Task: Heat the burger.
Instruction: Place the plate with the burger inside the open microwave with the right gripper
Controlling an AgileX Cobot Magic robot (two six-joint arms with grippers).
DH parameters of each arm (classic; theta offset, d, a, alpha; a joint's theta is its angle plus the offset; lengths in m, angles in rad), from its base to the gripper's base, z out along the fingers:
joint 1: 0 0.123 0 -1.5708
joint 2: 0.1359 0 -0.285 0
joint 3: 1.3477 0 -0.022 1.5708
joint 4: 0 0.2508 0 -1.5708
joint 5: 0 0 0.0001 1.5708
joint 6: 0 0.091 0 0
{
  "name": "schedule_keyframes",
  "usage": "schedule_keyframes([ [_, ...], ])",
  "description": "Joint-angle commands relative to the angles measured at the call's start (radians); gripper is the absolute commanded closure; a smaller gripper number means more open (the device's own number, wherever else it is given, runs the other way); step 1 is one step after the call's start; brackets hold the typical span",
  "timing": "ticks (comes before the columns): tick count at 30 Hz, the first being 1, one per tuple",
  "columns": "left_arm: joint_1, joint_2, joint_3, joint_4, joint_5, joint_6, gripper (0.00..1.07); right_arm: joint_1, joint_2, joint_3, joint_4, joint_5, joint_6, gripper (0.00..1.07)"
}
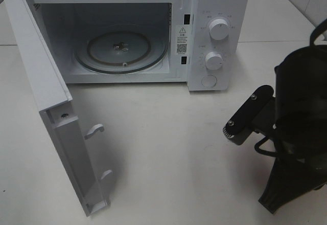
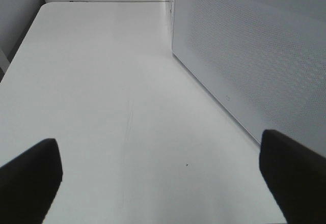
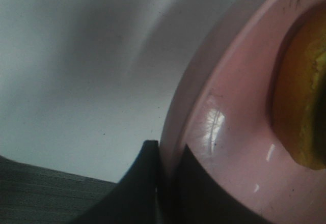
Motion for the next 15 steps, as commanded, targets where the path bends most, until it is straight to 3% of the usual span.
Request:
schedule_keyframes([
  [1, -0.006, -0.025, 0.003, 0.004, -0.009, -0.004, 0.06, 0.033, -0.007, 0.002, -0.048, 0.065, 0.013, 1.07],
  [15, -0.006, -0.025, 0.003, 0.004, -0.009, -0.004, 0.06, 0.217, -0.007, 0.002, -0.052, 0.071, -0.088, 1.07],
])
